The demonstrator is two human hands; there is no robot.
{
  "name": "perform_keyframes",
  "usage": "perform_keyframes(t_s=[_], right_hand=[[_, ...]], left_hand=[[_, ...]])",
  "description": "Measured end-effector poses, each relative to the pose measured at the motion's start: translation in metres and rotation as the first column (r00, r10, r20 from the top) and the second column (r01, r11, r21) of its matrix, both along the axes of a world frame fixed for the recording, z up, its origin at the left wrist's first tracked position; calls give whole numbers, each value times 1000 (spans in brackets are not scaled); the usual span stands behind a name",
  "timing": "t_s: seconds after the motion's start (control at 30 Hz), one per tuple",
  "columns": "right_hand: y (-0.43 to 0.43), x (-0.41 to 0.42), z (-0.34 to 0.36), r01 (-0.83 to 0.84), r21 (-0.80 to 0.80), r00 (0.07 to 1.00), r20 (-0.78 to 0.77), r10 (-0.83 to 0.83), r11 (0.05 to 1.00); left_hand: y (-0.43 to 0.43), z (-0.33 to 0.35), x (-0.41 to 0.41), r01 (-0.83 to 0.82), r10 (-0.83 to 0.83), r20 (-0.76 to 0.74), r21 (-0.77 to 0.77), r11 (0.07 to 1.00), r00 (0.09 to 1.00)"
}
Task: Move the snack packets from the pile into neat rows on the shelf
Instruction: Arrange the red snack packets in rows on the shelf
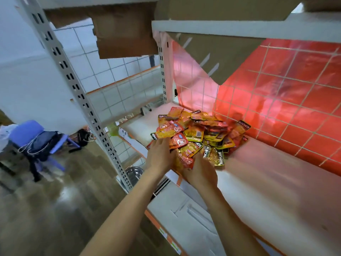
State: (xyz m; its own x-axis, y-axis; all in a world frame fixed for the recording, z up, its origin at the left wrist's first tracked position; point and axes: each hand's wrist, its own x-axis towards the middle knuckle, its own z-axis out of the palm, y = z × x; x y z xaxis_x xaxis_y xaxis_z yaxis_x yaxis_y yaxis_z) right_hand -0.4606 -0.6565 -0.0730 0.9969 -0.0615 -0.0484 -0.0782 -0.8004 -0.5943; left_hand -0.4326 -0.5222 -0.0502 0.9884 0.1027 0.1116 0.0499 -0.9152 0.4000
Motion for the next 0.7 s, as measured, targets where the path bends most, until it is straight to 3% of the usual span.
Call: perform_keyframes(t_s=[0.2, 0.4, 0.57, 0.7], right_hand=[[2, 6, 7, 131, 52, 990, -62, -128, 990], [-1, -5, 6, 346, 357, 932, -24, -362, 868], [-17, -19, 15, 416, 615, 814, 77, -575, 670], [-41, -33, 22, 398, 785, 714, 60, -697, 475]], left_hand=[[9, -19, 23, 102, -102, -11, 98, 990, 995], [-1, -19, 22, 235, -242, 53, 112, 965, 969], [-17, -4, 17, 303, -286, 167, -89, 949, 944], [-42, 8, -1, 397, -353, 181, -432, 810, 918]])
